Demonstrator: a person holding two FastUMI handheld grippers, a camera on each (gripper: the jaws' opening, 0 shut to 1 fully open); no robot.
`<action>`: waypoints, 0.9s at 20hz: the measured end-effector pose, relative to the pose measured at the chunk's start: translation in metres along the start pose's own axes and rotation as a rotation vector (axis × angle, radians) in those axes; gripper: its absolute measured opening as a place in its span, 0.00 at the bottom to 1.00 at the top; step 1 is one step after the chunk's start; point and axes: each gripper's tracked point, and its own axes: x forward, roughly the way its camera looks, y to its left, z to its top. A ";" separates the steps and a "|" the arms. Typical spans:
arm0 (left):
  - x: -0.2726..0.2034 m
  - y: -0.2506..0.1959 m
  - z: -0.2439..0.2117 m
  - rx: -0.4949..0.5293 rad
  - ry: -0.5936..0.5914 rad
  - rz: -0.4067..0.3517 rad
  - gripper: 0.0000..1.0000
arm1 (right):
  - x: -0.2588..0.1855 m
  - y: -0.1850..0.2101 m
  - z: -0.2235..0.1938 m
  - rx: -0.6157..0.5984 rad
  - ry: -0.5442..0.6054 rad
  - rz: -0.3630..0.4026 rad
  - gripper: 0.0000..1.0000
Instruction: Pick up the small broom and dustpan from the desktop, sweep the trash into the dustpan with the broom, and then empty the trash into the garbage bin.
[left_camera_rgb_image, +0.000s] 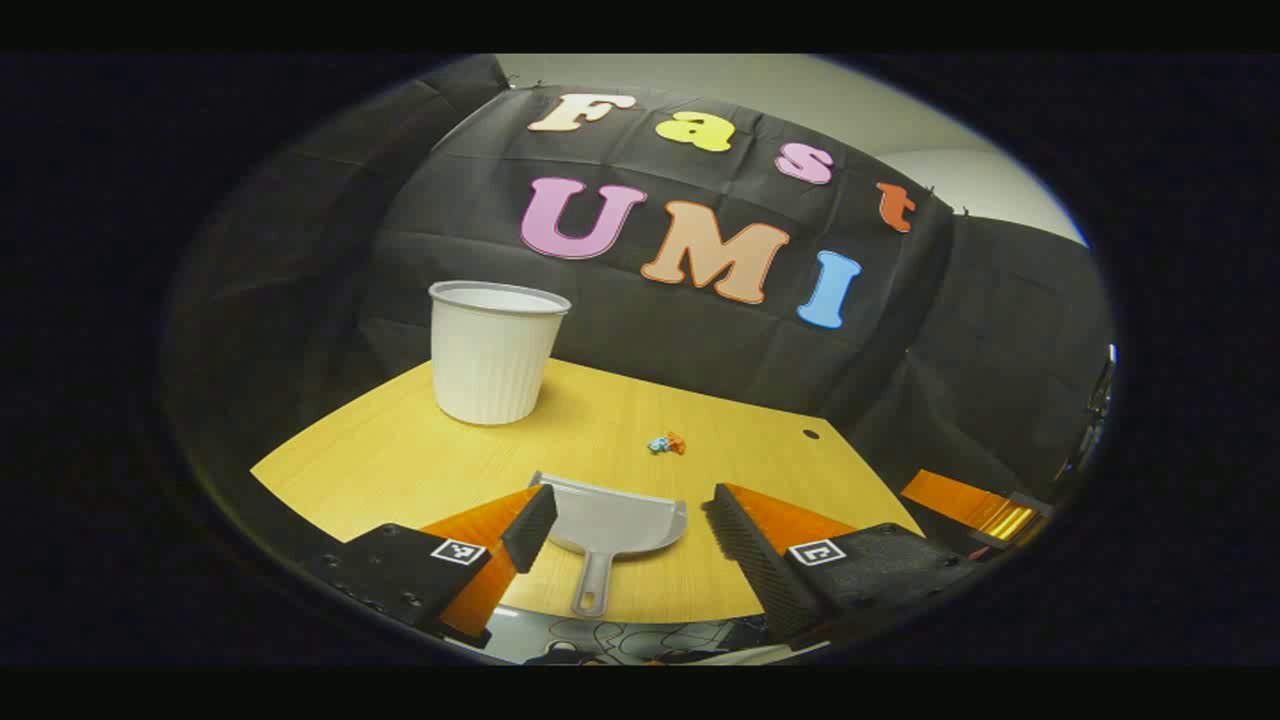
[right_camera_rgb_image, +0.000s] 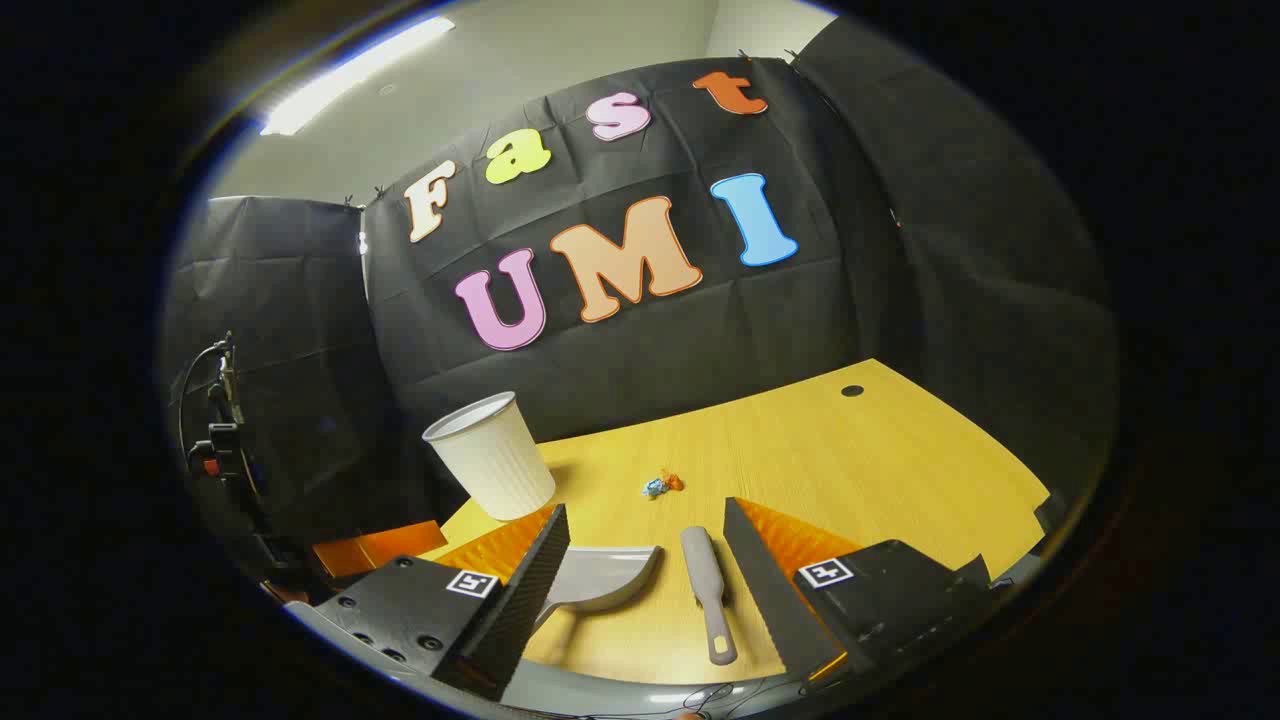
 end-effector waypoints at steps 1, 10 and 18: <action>0.000 0.002 -0.001 -0.004 0.001 0.004 0.94 | 0.000 0.001 -0.001 0.002 0.005 0.003 0.92; 0.003 0.000 -0.001 -0.012 0.009 -0.003 0.94 | 0.004 0.001 -0.002 0.006 0.024 0.012 0.92; 0.005 0.000 -0.004 -0.012 0.013 -0.009 0.94 | 0.004 0.009 -0.006 0.003 0.035 0.023 0.92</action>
